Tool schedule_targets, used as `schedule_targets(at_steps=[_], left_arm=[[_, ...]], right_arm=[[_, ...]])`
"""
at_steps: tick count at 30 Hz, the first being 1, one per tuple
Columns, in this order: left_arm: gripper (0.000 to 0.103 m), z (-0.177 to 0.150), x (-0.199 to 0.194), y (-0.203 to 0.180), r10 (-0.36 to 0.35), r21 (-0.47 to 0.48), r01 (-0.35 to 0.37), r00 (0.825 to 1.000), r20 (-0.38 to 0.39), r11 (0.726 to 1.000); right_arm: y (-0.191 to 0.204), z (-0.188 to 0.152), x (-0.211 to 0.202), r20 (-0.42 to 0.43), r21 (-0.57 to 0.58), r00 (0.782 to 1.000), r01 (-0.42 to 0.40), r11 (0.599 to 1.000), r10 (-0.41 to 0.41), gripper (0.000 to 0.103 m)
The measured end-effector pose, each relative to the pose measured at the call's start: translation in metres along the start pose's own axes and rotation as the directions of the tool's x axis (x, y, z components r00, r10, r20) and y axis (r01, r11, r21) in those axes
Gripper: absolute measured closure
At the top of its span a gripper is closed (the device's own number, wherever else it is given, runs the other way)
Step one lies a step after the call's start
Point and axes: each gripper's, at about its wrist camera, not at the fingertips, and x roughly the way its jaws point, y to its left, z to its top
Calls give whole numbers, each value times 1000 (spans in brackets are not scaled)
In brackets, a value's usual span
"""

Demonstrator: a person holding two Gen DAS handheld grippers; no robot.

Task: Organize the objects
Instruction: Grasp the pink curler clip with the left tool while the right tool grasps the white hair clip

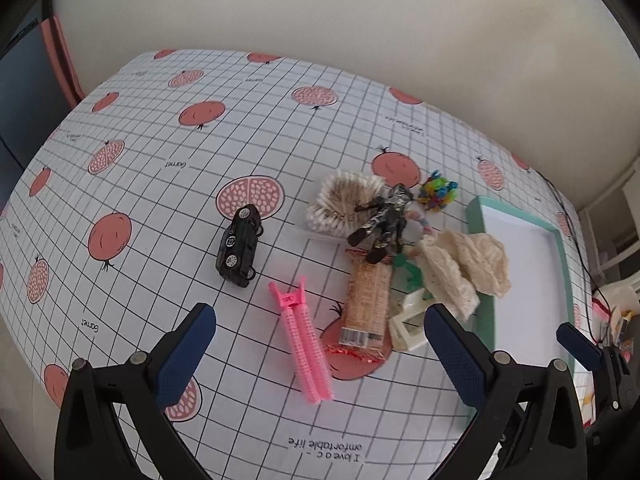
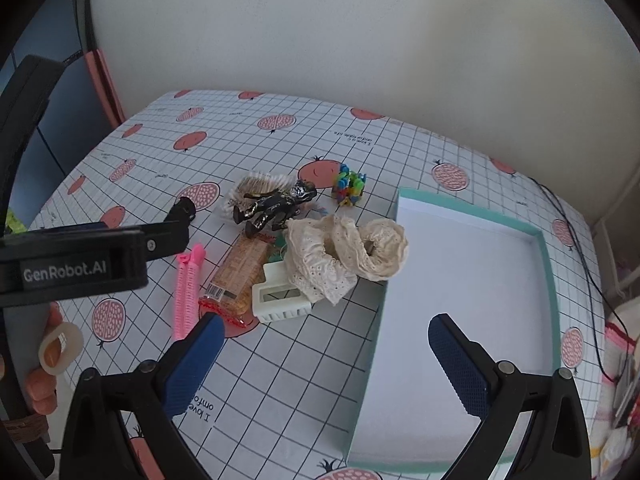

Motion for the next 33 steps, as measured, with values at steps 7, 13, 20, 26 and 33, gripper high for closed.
schedule_targets(at_steps=[7,13,20,26,33], left_arm=[[0,-1,28,12,22,-63,-23,1000,-17,998],[0,-5,43,18,34,-113,-37,999,-32,993],[0,-9,40,9,68,-100,-70,997,-30,993],[0,-11,42,7,75,-98,-79,996,-40,992],[10,-11,45,10,78,-129,-84,996,-51,988]], right_arm=[[-2,6,36,-56,-8,998,-33,999,33,0],[-1,0,55,-75,-8,995,-66,998,65,2],[2,-4,65,-106,-12,993,-61,998,59,6],[4,-3,73,-127,-9,989,-77,997,75,14],[7,-3,80,-141,14,986,-82,996,84,18]])
